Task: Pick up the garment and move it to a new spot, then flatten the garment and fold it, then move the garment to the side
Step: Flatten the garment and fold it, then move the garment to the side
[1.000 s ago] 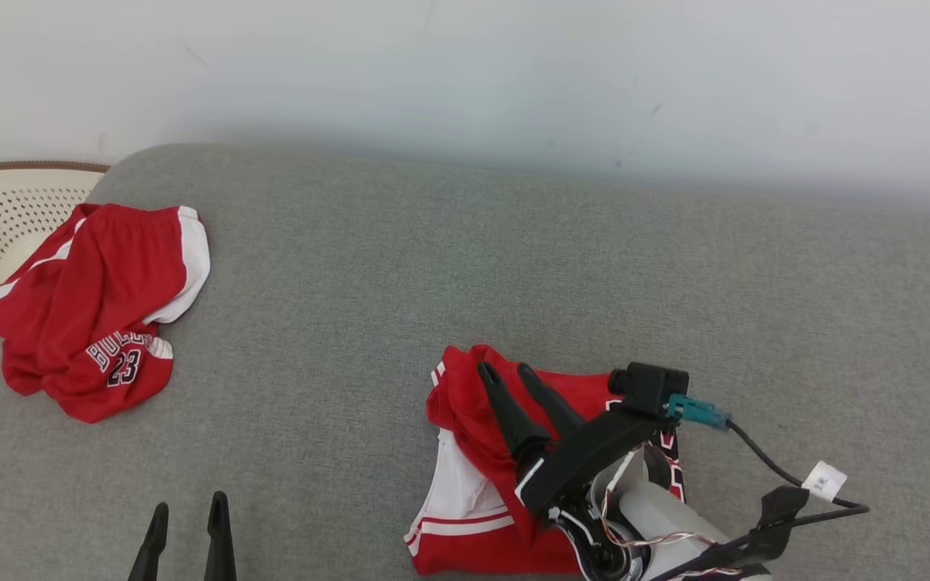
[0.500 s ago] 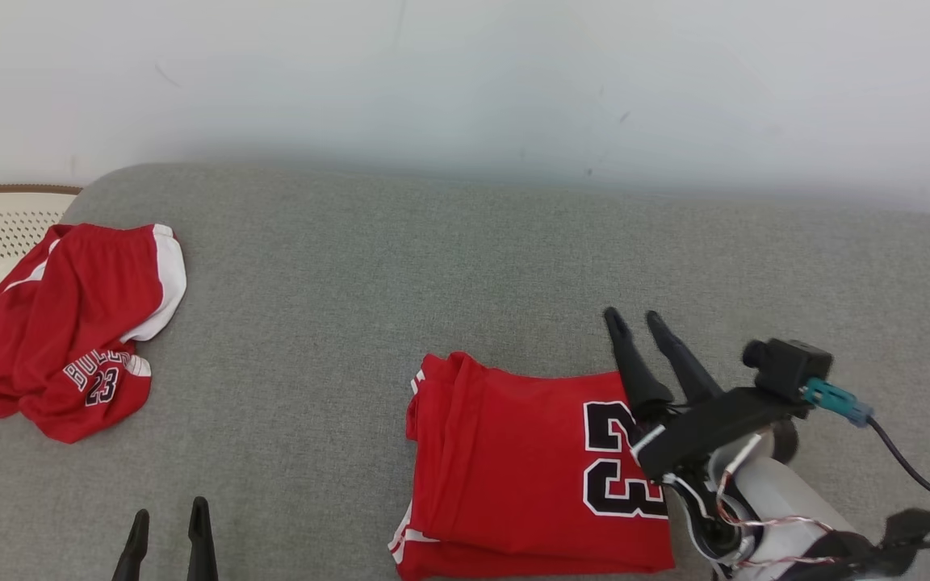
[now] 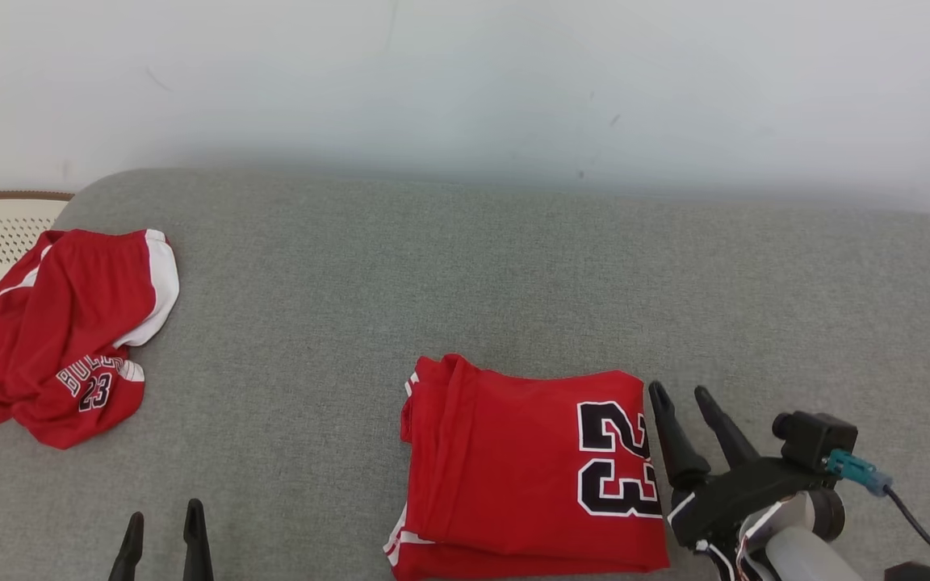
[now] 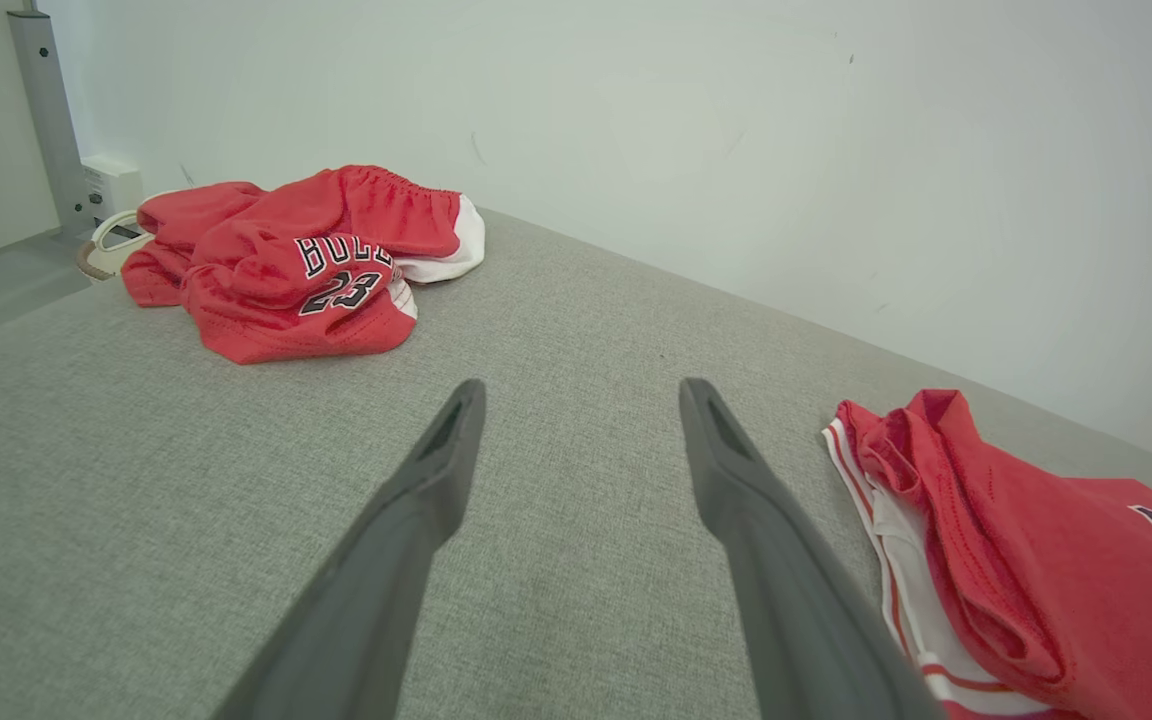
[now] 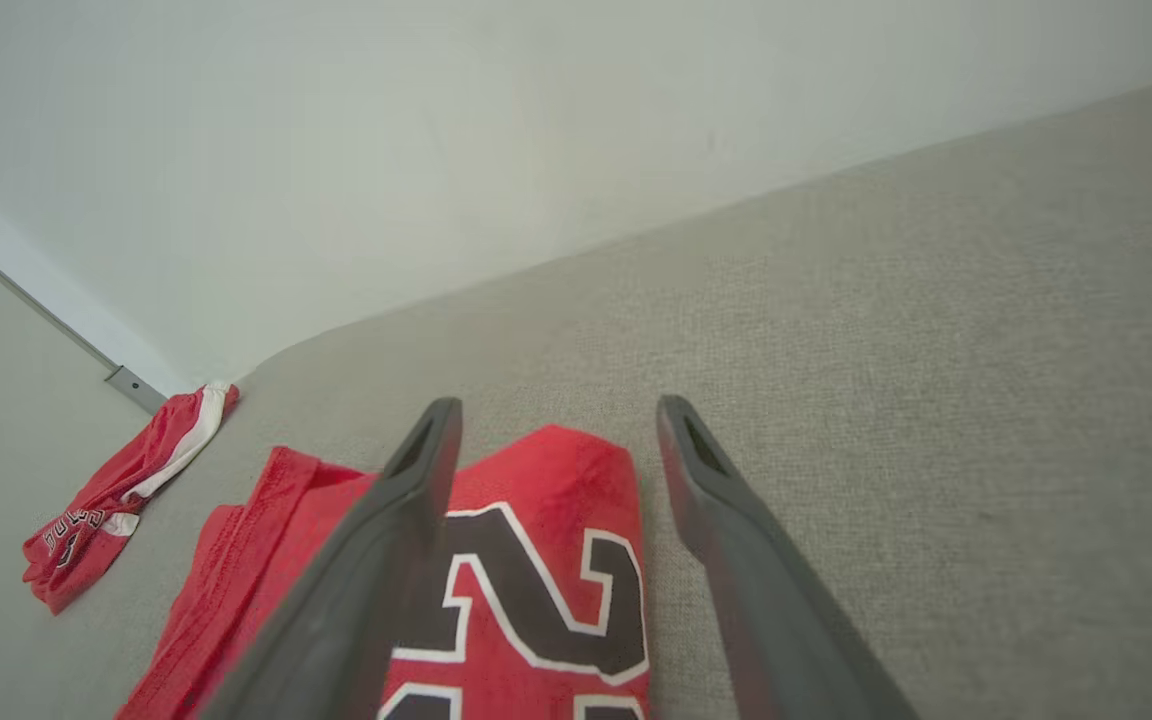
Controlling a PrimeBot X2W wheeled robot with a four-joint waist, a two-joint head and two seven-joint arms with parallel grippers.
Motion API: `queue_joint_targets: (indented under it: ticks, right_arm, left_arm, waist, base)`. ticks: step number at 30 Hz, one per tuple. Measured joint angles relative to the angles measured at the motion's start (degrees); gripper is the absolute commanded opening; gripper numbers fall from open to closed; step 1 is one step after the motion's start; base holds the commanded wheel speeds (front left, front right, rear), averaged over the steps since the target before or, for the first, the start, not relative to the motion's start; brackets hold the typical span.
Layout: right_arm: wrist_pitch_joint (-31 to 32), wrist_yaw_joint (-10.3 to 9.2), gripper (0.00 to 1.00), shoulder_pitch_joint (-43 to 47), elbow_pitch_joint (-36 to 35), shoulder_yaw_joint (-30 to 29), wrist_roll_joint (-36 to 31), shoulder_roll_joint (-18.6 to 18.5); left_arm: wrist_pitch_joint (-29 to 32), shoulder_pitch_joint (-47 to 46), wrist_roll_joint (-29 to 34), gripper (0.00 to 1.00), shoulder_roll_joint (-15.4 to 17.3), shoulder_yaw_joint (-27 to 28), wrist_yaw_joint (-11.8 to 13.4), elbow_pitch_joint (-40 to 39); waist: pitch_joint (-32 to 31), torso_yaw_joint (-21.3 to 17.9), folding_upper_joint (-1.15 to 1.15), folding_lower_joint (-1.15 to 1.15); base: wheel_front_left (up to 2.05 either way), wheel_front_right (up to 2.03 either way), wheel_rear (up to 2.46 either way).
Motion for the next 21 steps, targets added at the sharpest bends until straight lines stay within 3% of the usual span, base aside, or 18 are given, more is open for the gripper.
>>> queue_joint_targets:
  ticks: [21]
  right_arm:
    - [5.8,0.0,1.0,-3.0,15.3,3.7,0.1,3.8]
  left_arm:
    - [0.0,-0.1,-0.2,1.0,0.0,-1.1,0.1,0.1]
  waist:
    - [0.7,1.2,0.0,0.0]
  base:
    - [0.0,0.0,0.0]
